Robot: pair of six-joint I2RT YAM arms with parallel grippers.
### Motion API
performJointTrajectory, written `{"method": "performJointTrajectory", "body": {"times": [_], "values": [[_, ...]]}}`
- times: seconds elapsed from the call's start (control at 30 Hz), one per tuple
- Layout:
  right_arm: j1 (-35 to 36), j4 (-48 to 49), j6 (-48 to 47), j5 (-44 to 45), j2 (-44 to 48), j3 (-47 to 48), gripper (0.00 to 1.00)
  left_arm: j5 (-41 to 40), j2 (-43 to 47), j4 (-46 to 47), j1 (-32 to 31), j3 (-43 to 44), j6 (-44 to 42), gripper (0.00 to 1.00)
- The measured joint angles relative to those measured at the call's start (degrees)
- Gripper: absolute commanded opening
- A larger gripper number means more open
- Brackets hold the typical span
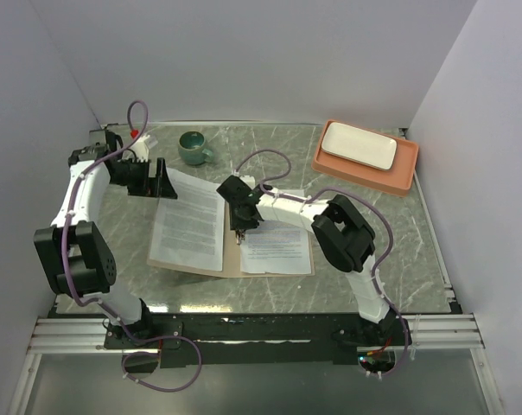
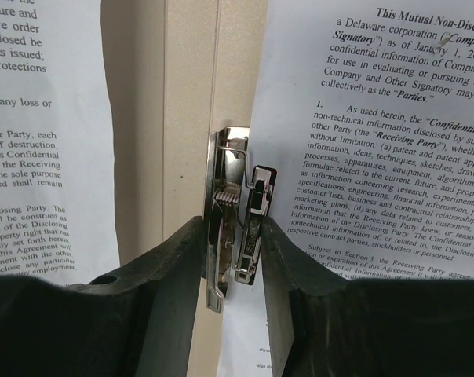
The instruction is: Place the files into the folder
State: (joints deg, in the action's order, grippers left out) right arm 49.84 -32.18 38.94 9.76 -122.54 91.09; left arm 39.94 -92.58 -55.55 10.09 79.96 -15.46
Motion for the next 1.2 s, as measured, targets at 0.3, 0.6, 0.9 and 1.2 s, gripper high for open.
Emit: {"method": "performJointTrajectory", "body": {"times": [0.3,0.6,0.9,1.2], "values": [[-0.6,4.2,1.3,-2.3,1.4,-3.5,0.43,2.4,0.8,0.1,-4.5,4.0,3.3,0.95],[-1.4,9.4,3.8,-6.7,1.3,-5.9,0.44,3.8,-0.1,2.5,-14.1,7.8,9.6,0.95],[-1.6,21.2,9.1,-16.8,0.2,-7.9,0.49,5.3,-2.1,3.5,-21.2,14.8,15.0,0.94],[-5.9,37.7,16.0,-29.1,4.4,-20.2,0.64,5.1,-2.2,4.2,-22.2,14.0,16.6,0.94]]}}
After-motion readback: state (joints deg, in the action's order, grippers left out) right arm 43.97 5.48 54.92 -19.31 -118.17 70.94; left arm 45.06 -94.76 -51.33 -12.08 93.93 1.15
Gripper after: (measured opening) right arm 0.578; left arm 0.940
